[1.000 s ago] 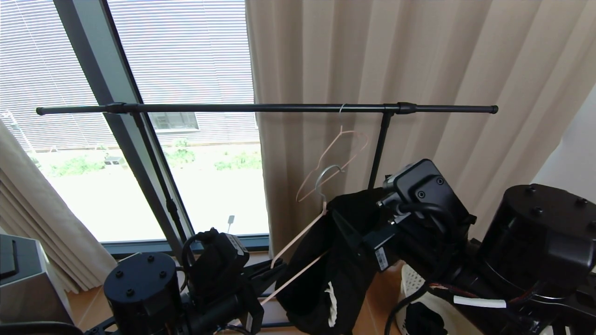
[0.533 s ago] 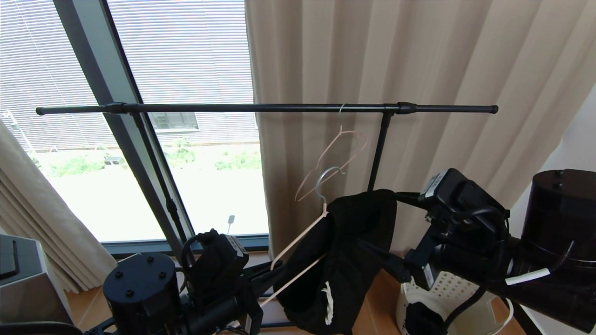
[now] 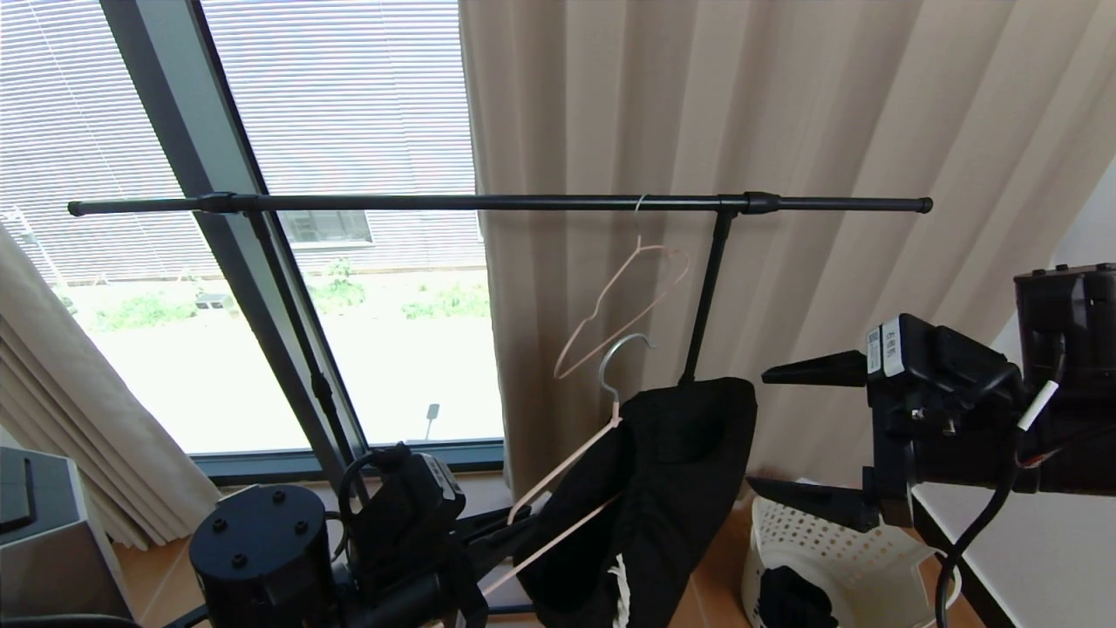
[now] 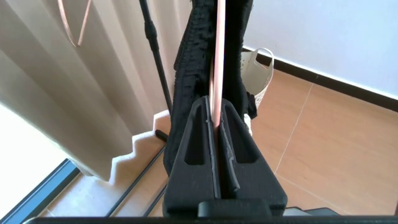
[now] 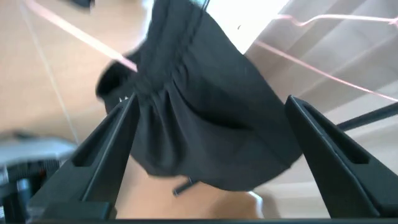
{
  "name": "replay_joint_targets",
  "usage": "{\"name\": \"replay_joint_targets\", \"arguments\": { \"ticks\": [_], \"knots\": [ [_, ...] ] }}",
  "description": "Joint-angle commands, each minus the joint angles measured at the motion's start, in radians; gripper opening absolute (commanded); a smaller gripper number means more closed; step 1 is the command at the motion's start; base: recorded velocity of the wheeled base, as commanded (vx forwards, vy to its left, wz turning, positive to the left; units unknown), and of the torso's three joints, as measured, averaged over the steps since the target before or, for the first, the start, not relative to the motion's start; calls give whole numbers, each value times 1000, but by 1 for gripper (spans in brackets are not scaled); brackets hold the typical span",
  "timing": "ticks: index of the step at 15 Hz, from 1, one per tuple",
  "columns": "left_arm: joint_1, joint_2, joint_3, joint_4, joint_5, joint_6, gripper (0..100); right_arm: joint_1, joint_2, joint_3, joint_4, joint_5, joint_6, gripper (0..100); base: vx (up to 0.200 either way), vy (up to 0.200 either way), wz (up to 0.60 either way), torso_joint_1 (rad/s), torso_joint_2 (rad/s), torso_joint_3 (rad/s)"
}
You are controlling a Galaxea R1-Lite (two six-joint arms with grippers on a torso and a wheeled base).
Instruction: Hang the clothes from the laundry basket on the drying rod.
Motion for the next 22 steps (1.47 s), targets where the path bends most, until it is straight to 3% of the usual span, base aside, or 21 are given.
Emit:
{"name": "replay_joint_targets", "arguments": {
  "ticks": [1, 2, 4, 7, 12, 22],
  "knots": [
    [-2, 0, 10, -1, -1, 2, 0, -77, 89, -127, 135, 73, -150, 100, 0, 0, 0, 0, 0, 0],
    [-5, -6, 15, -1, -12, 2, 0, -90, 115, -193, 253, 113, -273, 100, 0, 0, 0, 0, 0, 0],
    [-12, -28, 41, -1, -61, 6, 0, -98, 175, -338, 480, 123, -409, 100, 0, 0, 0, 0, 0, 0],
    [-24, -39, 50, -1, -78, 12, 0, -90, 219, -447, 624, 146, -444, 100, 0, 0, 0, 0, 0, 0],
    [-62, -42, 68, -1, -106, 14, 0, -18, 221, -412, 624, 231, -434, 100, 0, 0, 0, 0, 0, 0],
    [-76, -60, 68, -1, -107, 14, 0, 54, 278, -401, 618, 196, -420, 100, 0, 0, 0, 0, 0, 0]
  ]
}}
